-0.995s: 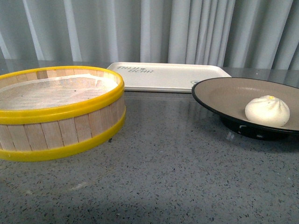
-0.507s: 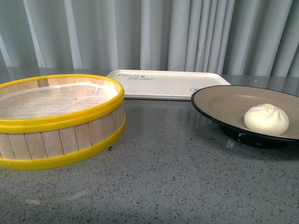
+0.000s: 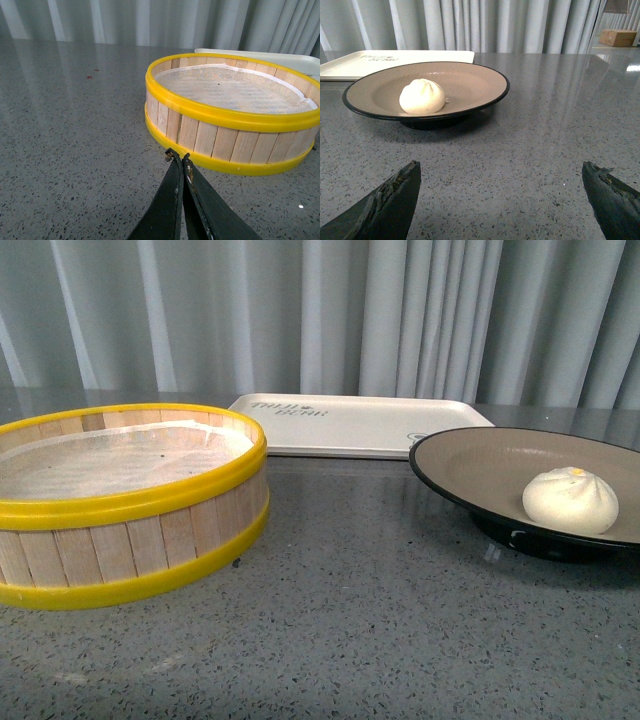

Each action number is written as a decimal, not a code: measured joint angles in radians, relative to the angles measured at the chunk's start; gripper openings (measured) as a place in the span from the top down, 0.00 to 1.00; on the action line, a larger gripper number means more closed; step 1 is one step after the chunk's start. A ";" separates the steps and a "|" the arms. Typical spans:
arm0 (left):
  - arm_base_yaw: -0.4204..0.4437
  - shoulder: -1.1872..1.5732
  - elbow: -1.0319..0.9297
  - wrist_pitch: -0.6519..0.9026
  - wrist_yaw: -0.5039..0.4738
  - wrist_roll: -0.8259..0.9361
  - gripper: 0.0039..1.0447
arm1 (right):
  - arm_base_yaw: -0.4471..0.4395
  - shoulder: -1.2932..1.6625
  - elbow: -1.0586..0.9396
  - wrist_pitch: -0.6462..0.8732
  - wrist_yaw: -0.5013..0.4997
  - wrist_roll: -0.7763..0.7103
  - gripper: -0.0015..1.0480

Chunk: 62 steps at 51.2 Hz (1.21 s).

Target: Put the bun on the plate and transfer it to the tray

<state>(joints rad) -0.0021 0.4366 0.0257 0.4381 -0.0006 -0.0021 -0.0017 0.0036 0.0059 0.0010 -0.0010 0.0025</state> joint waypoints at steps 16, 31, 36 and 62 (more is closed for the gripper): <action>0.000 -0.134 0.000 -0.132 0.000 0.000 0.96 | 0.000 0.000 0.000 0.000 0.000 0.000 0.08; 0.000 -0.227 0.000 -0.225 0.000 0.000 0.96 | 0.000 0.000 0.000 0.000 0.000 0.000 0.08; 0.000 -0.244 0.000 -0.242 0.000 0.000 0.96 | 0.000 0.000 0.000 0.000 0.000 0.000 0.08; 0.000 -0.433 0.000 -0.438 0.000 -0.001 0.80 | 0.000 0.000 0.000 0.000 0.000 0.000 0.08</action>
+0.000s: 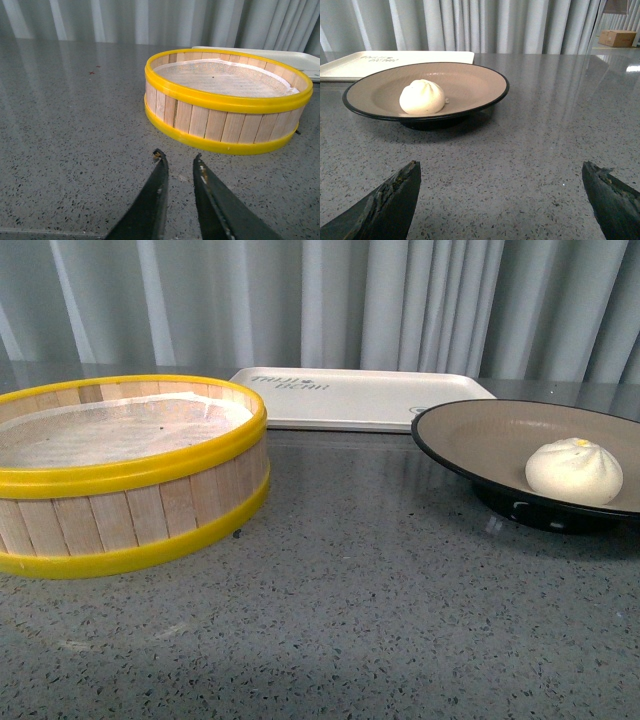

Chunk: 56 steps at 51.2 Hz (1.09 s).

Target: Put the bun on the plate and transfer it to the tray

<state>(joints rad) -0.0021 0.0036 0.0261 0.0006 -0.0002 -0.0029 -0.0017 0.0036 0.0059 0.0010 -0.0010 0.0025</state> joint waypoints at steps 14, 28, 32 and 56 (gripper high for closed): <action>0.000 0.000 0.000 0.000 0.000 0.000 0.24 | 0.000 0.000 0.000 0.000 0.000 0.000 0.08; 0.000 0.000 0.000 0.000 0.000 0.000 0.06 | 0.000 0.000 0.000 0.000 0.000 0.000 0.08; 0.000 0.000 0.000 0.000 0.000 0.000 0.06 | 0.000 0.000 0.000 0.000 0.000 0.000 0.08; 0.000 0.000 0.000 0.000 0.000 0.000 0.06 | -0.148 0.549 0.378 -0.235 -0.202 -0.539 0.08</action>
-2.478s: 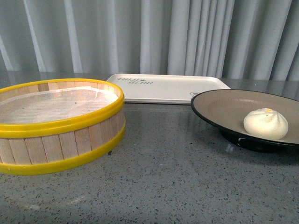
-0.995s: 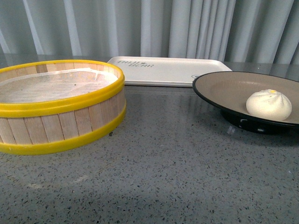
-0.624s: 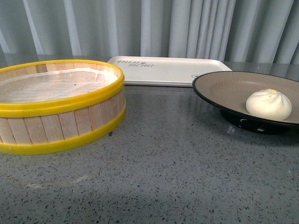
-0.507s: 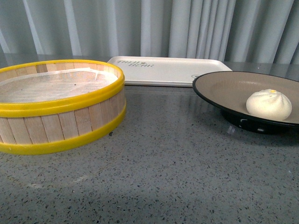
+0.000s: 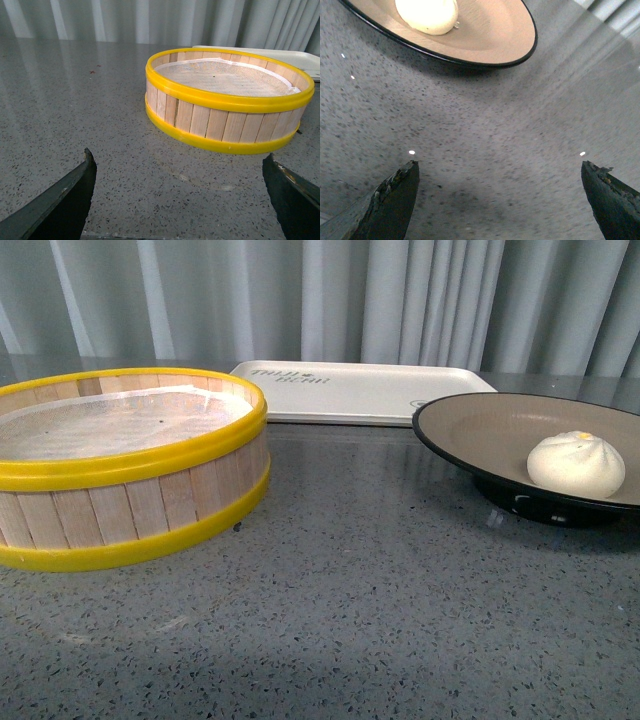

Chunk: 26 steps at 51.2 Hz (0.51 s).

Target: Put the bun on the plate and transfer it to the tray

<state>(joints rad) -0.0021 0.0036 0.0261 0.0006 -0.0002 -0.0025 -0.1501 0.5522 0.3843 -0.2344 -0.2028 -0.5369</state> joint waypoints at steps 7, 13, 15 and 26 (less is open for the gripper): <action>0.000 0.000 0.000 0.000 0.000 0.000 0.06 | 0.031 0.104 0.137 -0.055 0.029 -0.353 0.08; 0.000 0.000 0.000 0.000 0.000 0.000 0.06 | 0.098 0.163 0.178 -0.087 0.056 -0.520 0.08; 0.000 0.000 0.000 0.000 0.000 0.000 0.06 | 0.122 0.174 0.178 -0.081 0.067 -0.557 0.08; 0.000 0.000 0.000 0.000 0.000 0.000 0.06 | 0.187 0.241 0.178 -0.016 0.078 -0.677 0.08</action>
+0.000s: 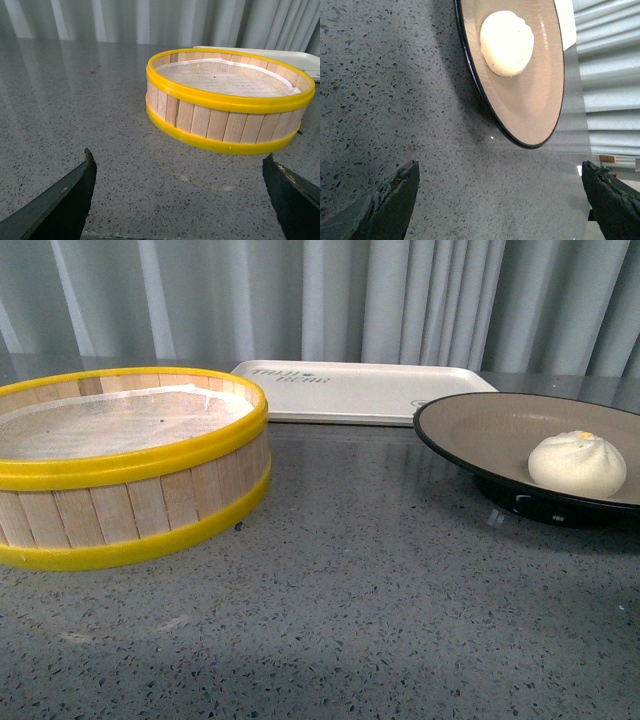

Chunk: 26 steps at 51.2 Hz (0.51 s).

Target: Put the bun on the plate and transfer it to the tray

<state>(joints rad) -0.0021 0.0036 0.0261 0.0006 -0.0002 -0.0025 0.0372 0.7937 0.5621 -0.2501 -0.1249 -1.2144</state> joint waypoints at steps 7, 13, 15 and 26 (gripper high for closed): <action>0.000 0.000 0.000 0.000 0.000 0.000 0.06 | 0.010 0.076 0.000 0.057 -0.002 -0.064 0.08; 0.000 0.000 0.000 0.000 0.000 0.000 0.06 | 0.020 0.130 0.000 0.120 -0.008 -0.085 0.08; 0.000 0.000 0.000 0.000 0.000 0.000 0.06 | 0.025 0.144 0.000 0.132 -0.008 -0.092 0.08; 0.000 0.000 0.000 0.000 0.000 0.000 0.06 | 0.036 0.208 0.002 0.195 -0.008 -0.104 0.08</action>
<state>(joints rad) -0.0021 0.0036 0.0261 0.0006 -0.0002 -0.0025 0.0734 1.0016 0.5644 -0.0547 -0.1329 -1.3186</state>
